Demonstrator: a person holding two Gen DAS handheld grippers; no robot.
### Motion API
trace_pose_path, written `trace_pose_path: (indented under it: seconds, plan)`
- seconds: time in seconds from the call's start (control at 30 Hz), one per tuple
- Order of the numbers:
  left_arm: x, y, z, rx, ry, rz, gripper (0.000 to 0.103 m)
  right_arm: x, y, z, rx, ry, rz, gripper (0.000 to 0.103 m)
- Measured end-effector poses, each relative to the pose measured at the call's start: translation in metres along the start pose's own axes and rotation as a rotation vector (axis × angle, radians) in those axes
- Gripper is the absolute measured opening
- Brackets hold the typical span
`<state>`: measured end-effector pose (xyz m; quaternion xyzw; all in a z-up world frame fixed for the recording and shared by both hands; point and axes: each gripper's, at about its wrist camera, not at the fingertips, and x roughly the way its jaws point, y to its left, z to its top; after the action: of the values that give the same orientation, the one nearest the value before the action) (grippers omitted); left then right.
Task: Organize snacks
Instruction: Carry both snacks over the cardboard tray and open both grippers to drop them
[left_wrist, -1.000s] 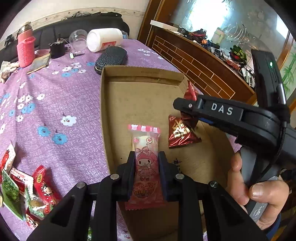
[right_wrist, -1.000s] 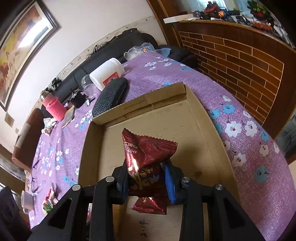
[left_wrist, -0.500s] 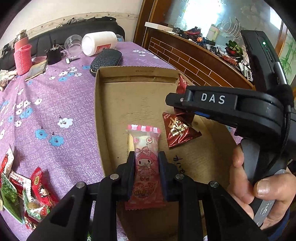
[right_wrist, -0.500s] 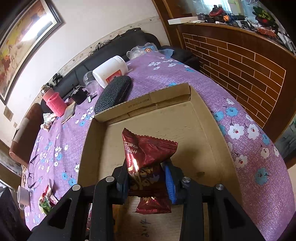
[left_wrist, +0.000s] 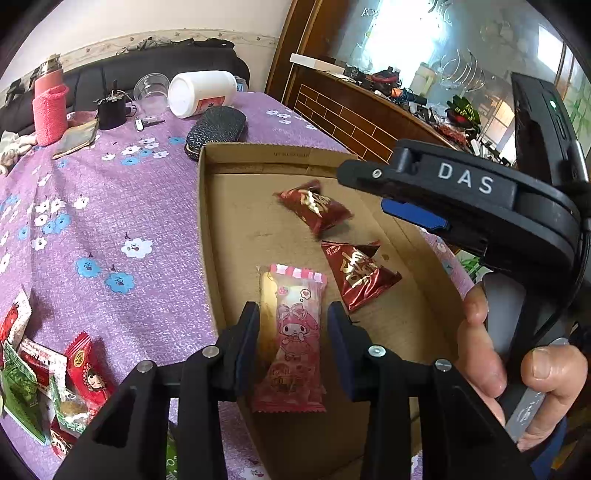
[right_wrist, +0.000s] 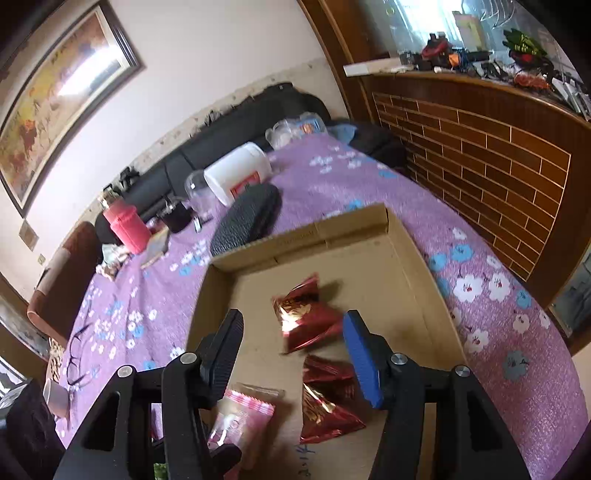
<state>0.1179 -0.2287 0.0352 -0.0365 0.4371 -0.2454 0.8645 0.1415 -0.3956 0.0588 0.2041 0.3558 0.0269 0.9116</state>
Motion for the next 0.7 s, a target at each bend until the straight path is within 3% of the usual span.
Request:
trace_pose_path:
  seconds: [0.7]
  plan:
    - [-0.023,0.004,0.005,-0.02,-0.041,0.067,0.039,-0.005,0.013,-0.004,-0.011,-0.007,0.06,0.06]
